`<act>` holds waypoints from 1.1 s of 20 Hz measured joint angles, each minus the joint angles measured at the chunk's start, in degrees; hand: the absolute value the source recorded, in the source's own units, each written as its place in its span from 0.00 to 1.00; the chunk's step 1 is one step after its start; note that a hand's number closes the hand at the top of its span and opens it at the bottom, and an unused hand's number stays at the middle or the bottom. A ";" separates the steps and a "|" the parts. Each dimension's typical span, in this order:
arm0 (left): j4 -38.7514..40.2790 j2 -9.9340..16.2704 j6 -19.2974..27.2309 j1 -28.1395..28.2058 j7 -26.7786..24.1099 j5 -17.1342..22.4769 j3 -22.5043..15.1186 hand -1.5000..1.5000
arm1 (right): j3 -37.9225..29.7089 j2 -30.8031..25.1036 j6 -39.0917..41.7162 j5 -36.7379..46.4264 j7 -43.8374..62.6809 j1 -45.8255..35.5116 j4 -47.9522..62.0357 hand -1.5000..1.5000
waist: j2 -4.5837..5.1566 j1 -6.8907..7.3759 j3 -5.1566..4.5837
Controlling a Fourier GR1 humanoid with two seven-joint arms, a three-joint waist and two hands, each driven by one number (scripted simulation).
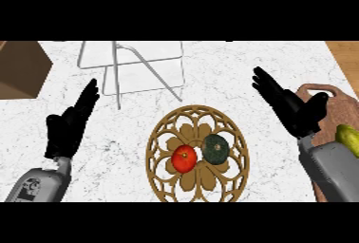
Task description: Pick the squash from the placemat and place it in the tiered shelf
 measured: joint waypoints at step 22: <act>8.26 -0.64 -7.94 10.68 -8.25 1.06 -0.70 0.50 | 0.73 -4.26 -25.43 18.54 7.86 21.15 -24.24 0.00 | -0.34 -0.52 -1.04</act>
